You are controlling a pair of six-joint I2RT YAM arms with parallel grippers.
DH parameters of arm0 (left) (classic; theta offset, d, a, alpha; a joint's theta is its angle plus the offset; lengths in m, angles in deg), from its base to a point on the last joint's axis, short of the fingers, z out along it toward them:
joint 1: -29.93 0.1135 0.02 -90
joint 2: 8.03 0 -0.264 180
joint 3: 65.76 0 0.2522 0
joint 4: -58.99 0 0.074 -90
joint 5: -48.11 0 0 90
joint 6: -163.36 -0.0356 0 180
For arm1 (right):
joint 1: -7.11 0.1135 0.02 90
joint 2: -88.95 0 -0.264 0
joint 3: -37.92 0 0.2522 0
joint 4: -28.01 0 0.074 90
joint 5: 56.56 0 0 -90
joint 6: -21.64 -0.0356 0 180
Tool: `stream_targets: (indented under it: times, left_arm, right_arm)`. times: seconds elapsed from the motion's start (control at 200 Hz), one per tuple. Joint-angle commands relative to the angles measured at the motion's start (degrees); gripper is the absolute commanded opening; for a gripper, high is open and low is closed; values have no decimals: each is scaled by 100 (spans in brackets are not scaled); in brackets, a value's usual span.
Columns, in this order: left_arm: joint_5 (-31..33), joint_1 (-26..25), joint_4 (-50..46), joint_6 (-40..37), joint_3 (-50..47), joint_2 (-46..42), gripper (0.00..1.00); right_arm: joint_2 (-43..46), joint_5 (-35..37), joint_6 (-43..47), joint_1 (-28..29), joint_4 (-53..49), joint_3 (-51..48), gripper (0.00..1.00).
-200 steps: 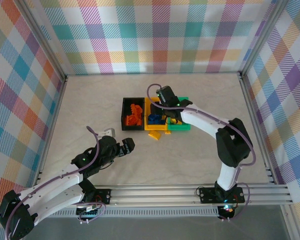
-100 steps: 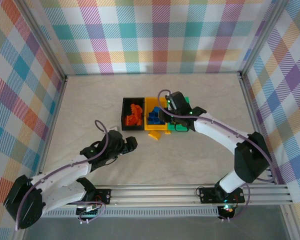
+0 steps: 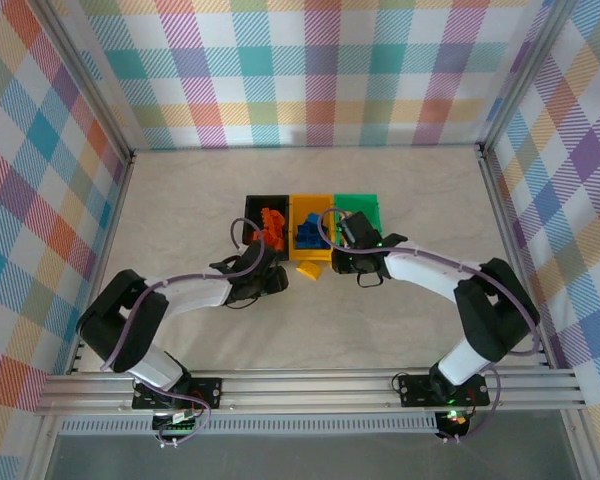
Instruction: Sort the legos into containers by color
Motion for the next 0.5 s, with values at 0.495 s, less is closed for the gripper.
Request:
stream_targets:
  times: [0.495]
  left_arm:
    - [274,452,55,-636,1221,1227,57]
  right_arm:
    - [-837,-146,233,-430,225,907,29]
